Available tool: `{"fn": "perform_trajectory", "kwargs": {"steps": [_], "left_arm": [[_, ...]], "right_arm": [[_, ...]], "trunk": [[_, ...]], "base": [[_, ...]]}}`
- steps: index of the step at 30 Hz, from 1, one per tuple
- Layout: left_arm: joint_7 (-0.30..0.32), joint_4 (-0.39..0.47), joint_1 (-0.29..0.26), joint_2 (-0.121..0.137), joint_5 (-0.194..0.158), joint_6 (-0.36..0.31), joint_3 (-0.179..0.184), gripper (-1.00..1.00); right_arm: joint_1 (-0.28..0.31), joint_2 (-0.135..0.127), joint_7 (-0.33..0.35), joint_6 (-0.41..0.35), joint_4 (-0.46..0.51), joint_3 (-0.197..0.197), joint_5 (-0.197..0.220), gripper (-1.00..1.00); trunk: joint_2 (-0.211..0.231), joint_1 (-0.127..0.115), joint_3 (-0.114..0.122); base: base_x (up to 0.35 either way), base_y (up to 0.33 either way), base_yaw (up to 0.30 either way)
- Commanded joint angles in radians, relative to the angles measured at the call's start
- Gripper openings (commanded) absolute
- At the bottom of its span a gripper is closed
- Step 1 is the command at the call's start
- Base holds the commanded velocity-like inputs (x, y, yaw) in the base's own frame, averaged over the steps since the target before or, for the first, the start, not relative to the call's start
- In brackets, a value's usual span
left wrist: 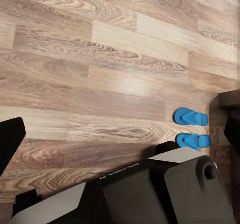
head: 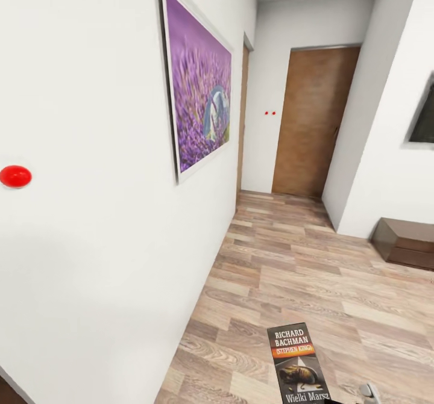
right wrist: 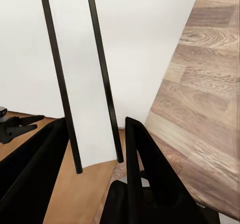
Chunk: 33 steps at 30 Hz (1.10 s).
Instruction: In the bedroom, move the book from the bed onto either nightstand, and place the two sandals side by side next to the bed.
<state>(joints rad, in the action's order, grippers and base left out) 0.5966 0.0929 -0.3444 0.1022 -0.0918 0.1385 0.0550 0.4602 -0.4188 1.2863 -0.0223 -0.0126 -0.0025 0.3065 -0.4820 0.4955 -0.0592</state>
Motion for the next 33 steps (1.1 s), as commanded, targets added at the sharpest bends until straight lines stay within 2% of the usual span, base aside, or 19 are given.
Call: {"fn": "perform_trajectory", "kwargs": {"steps": [1,10,22,33], "left_arm": [[0.003,-0.001,-0.001,0.001,-0.009,0.003,0.006,1.00],[0.003,-0.001,-0.001,0.001,-0.009,0.003,0.006,1.00],[0.003,-0.001,-0.001,0.001,-0.009,0.003,0.006,1.00],[0.003,-0.001,-0.001,0.001,-0.009,0.003,0.006,1.00]], "right_arm": [[0.001,0.000,0.003,-0.002,-0.001,-0.002,0.002,-1.00],[0.001,0.000,0.004,-0.002,-0.001,-0.002,0.002,-1.00],[0.001,0.000,0.005,-0.002,-0.001,-0.002,0.002,-1.00],[0.001,0.000,0.005,-0.002,-0.001,-0.002,0.002,-1.00]], "trunk": [[-0.002,0.001,-0.002],[-0.002,0.001,-0.002],[-0.002,0.001,-0.002],[-0.002,0.001,-0.002]], "base": [[0.001,0.000,-0.271],[0.013,0.000,-0.109],[0.286,0.000,-0.017],[0.074,0.000,-0.229]]}}
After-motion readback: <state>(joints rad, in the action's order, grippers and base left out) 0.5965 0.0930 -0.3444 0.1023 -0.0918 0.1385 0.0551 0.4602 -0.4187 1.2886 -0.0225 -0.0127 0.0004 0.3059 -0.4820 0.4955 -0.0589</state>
